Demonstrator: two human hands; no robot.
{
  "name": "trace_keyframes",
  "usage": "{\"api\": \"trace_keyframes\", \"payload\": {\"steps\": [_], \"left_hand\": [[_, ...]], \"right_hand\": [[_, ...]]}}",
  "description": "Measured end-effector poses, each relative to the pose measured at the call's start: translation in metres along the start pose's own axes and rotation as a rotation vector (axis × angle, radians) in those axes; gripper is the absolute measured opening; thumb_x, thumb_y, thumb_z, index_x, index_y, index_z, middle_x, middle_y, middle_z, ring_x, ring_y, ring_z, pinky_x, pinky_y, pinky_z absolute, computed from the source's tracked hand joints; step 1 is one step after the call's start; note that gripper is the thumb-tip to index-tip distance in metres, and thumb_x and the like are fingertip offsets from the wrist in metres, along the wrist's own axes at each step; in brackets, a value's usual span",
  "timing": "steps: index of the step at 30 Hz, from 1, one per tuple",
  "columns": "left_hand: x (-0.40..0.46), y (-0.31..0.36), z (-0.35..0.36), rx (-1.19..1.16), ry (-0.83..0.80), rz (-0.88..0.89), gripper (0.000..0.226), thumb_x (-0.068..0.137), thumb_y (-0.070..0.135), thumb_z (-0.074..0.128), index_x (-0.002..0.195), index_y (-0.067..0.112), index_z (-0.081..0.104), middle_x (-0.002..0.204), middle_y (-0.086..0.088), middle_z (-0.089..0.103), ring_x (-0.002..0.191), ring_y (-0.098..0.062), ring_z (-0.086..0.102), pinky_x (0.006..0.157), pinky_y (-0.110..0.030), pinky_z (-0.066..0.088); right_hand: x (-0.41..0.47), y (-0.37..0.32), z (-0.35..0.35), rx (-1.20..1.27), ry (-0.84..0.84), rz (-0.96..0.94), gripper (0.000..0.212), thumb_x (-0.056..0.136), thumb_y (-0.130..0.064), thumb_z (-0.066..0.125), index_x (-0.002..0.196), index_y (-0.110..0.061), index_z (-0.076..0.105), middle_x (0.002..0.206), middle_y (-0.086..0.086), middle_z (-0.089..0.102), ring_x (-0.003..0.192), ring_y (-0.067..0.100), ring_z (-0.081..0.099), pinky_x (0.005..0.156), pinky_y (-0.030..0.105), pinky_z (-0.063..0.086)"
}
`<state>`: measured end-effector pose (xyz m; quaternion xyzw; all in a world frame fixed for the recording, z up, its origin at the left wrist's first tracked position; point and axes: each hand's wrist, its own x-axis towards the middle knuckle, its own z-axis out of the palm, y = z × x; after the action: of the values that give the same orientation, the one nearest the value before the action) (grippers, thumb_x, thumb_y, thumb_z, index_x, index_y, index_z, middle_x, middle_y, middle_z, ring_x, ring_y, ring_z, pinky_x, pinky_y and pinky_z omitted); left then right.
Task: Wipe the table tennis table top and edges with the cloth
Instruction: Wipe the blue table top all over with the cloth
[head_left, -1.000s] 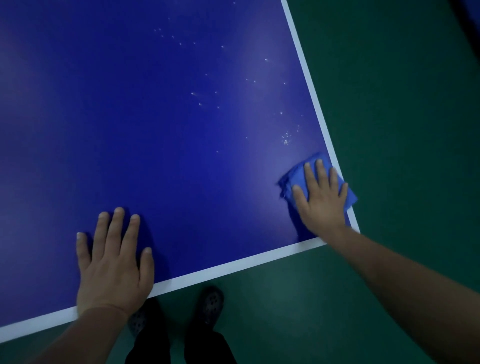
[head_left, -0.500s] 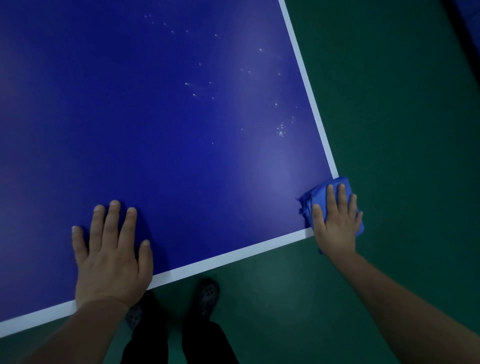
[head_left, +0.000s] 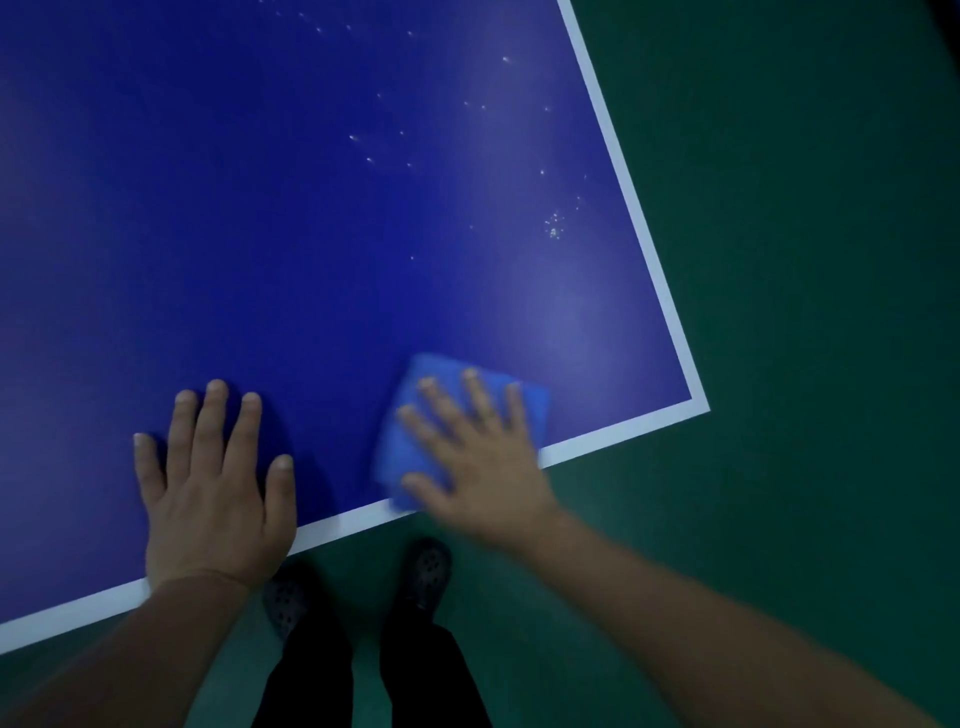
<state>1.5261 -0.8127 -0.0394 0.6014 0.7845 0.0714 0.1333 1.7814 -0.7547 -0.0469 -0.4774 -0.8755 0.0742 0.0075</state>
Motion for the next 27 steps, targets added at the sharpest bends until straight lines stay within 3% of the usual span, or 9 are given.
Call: {"api": "trace_keyframes", "payload": {"steps": [2, 4, 7, 10, 14, 16, 19, 22, 27], "left_hand": [[0.0, 0.0, 0.0, 0.012, -0.007, 0.0, 0.068, 0.099, 0.045, 0.024, 0.155, 0.009, 0.032, 0.166, -0.013, 0.019, 0.156, -0.028, 0.004, 0.124, -0.056, -0.002], [0.0, 0.001, 0.001, 0.029, -0.006, -0.003, 0.067, 0.099, 0.045, 0.023, 0.155, 0.009, 0.031, 0.166, -0.013, 0.02, 0.156, -0.028, 0.005, 0.124, -0.056, -0.001], [0.0, 0.0, 0.001, 0.047, -0.003, 0.0, 0.067, 0.099, 0.043, 0.023, 0.156, 0.009, 0.031, 0.166, -0.013, 0.02, 0.156, -0.028, 0.007, 0.124, -0.056, 0.0], [0.0, 0.0, 0.002, 0.054, 0.008, 0.003, 0.065, 0.1, 0.042, 0.024, 0.155, 0.009, 0.032, 0.166, -0.012, 0.021, 0.156, -0.028, 0.007, 0.124, -0.057, 0.001], [-0.001, 0.001, 0.002, -0.004, 0.052, -0.017, 0.067, 0.101, 0.042, 0.023, 0.158, 0.006, 0.022, 0.168, -0.013, 0.012, 0.156, -0.026, 0.006, 0.125, -0.053, 0.0], [-0.002, 0.002, 0.001, -0.042, 0.086, -0.032, 0.069, 0.1, 0.042, 0.026, 0.158, 0.004, 0.019, 0.168, -0.015, 0.011, 0.156, -0.028, 0.009, 0.125, -0.052, 0.003], [-0.002, 0.003, 0.003, -0.042, 0.1, -0.039, 0.069, 0.1, 0.042, 0.027, 0.157, 0.003, 0.022, 0.167, -0.017, 0.014, 0.155, -0.03, 0.012, 0.125, -0.053, 0.005], [-0.001, 0.002, 0.003, -0.001, 0.053, -0.042, 0.067, 0.101, 0.042, 0.025, 0.156, 0.004, 0.026, 0.166, -0.016, 0.017, 0.155, -0.029, 0.012, 0.125, -0.053, 0.004], [-0.001, 0.002, 0.001, 0.047, -0.008, -0.02, 0.064, 0.101, 0.041, 0.024, 0.157, 0.01, 0.028, 0.166, -0.014, 0.017, 0.156, -0.028, 0.006, 0.125, -0.054, 0.001]], "right_hand": [[-0.007, 0.074, -0.01, -0.053, -0.013, 0.282, 0.071, 0.091, -0.066, 0.036, 0.155, -0.034, 0.034, 0.164, -0.003, 0.028, 0.152, 0.036, 0.021, 0.115, 0.07, 0.019], [-0.009, 0.144, -0.031, -0.029, -0.095, 0.606, 0.082, 0.087, -0.073, 0.022, 0.158, -0.032, 0.027, 0.168, -0.004, 0.017, 0.154, 0.033, 0.012, 0.119, 0.066, 0.012], [0.001, 0.175, -0.05, 0.077, -0.107, 0.849, 0.089, 0.085, -0.075, 0.009, 0.162, -0.03, 0.015, 0.17, -0.006, 0.003, 0.156, 0.028, 0.0, 0.122, 0.061, 0.005], [0.023, 0.121, -0.036, 0.018, -0.082, 0.751, 0.083, 0.091, -0.069, 0.011, 0.161, -0.026, 0.018, 0.17, -0.001, 0.007, 0.155, 0.034, 0.003, 0.121, 0.063, 0.004], [0.051, -0.005, -0.01, -0.028, -0.026, 0.186, 0.068, 0.096, -0.059, 0.037, 0.155, -0.026, 0.036, 0.165, 0.003, 0.026, 0.152, 0.04, 0.018, 0.119, 0.066, 0.01], [0.081, -0.055, -0.005, -0.006, -0.043, -0.026, 0.066, 0.098, -0.058, 0.038, 0.157, -0.029, 0.034, 0.167, 0.001, 0.023, 0.154, 0.036, 0.011, 0.12, 0.065, 0.005], [0.139, -0.083, -0.007, -0.013, -0.091, -0.168, 0.064, 0.101, -0.06, 0.032, 0.159, -0.033, 0.026, 0.169, -0.002, 0.015, 0.156, 0.032, 0.003, 0.12, 0.063, -0.001], [0.181, -0.037, -0.012, -0.034, -0.087, -0.111, 0.065, 0.099, -0.062, 0.025, 0.158, -0.036, 0.026, 0.168, -0.004, 0.016, 0.155, 0.032, 0.008, 0.119, 0.065, 0.004], [0.187, 0.15, -0.039, -0.048, -0.049, 0.534, 0.076, 0.092, -0.067, 0.011, 0.16, -0.034, 0.017, 0.169, -0.005, 0.01, 0.155, 0.034, 0.007, 0.12, 0.065, 0.006]]}}
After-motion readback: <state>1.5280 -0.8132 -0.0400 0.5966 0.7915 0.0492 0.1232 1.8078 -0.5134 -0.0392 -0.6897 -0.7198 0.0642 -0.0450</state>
